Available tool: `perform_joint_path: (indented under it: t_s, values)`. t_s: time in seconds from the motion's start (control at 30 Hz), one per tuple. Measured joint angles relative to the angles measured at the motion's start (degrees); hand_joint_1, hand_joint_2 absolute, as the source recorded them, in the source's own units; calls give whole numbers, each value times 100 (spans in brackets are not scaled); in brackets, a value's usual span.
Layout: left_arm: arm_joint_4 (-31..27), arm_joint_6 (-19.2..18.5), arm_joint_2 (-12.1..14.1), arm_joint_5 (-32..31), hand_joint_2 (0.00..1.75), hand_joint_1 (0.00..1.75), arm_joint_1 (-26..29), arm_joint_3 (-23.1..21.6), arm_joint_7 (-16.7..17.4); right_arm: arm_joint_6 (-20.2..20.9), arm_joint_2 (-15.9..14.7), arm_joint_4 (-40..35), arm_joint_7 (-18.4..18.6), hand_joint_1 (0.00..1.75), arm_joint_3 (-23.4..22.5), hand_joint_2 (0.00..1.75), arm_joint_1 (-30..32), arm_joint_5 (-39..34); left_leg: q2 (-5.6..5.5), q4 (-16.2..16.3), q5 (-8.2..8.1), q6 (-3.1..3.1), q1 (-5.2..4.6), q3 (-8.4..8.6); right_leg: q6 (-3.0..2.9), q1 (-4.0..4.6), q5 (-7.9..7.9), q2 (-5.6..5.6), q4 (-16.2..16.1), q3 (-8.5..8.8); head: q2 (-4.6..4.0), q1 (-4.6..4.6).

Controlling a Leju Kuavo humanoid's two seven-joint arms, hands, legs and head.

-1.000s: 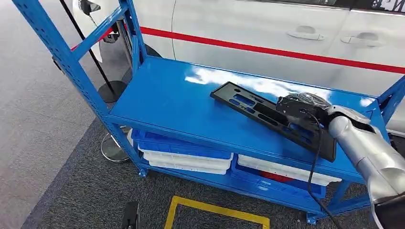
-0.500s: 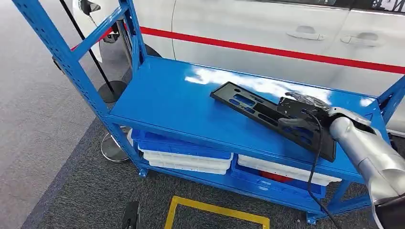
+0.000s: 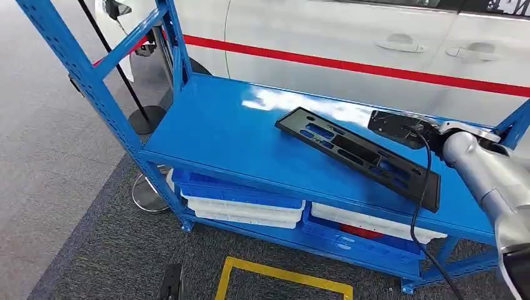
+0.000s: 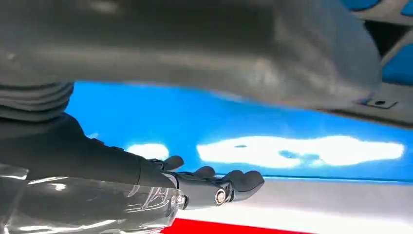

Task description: Take the parts from the cabinet and place them on the table.

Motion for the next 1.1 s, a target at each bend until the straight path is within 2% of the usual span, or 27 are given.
perform_joint_path:
  t_s: [0.2, 0.67, 1.1]
  values:
    - [0, 22, -2, -2, 0, 0, -7, 0, 2, -249, 88, 22, -20, 0, 11, 0, 209, -59, 0, 0, 0, 0, 0, 1, 0, 1, 0, 0, 0, 0, 2, 0]
    - [0, 114, -28, -114, 0, 0, -42, -55, 68, -1104, 413, 81, -92, 0, -13, 0, 1304, -297, 0, 0, 0, 0, 0, 1, 0, 0, -1, 0, 0, 0, 2, 0]
    - [0, 160, -37, -190, 0, 0, -38, -177, 133, -1180, 418, 122, -98, 0, -63, 0, 1353, -300, 0, 0, 1, 2, 0, 5, 2, 0, 1, 1, -1, 4, 0, 0]
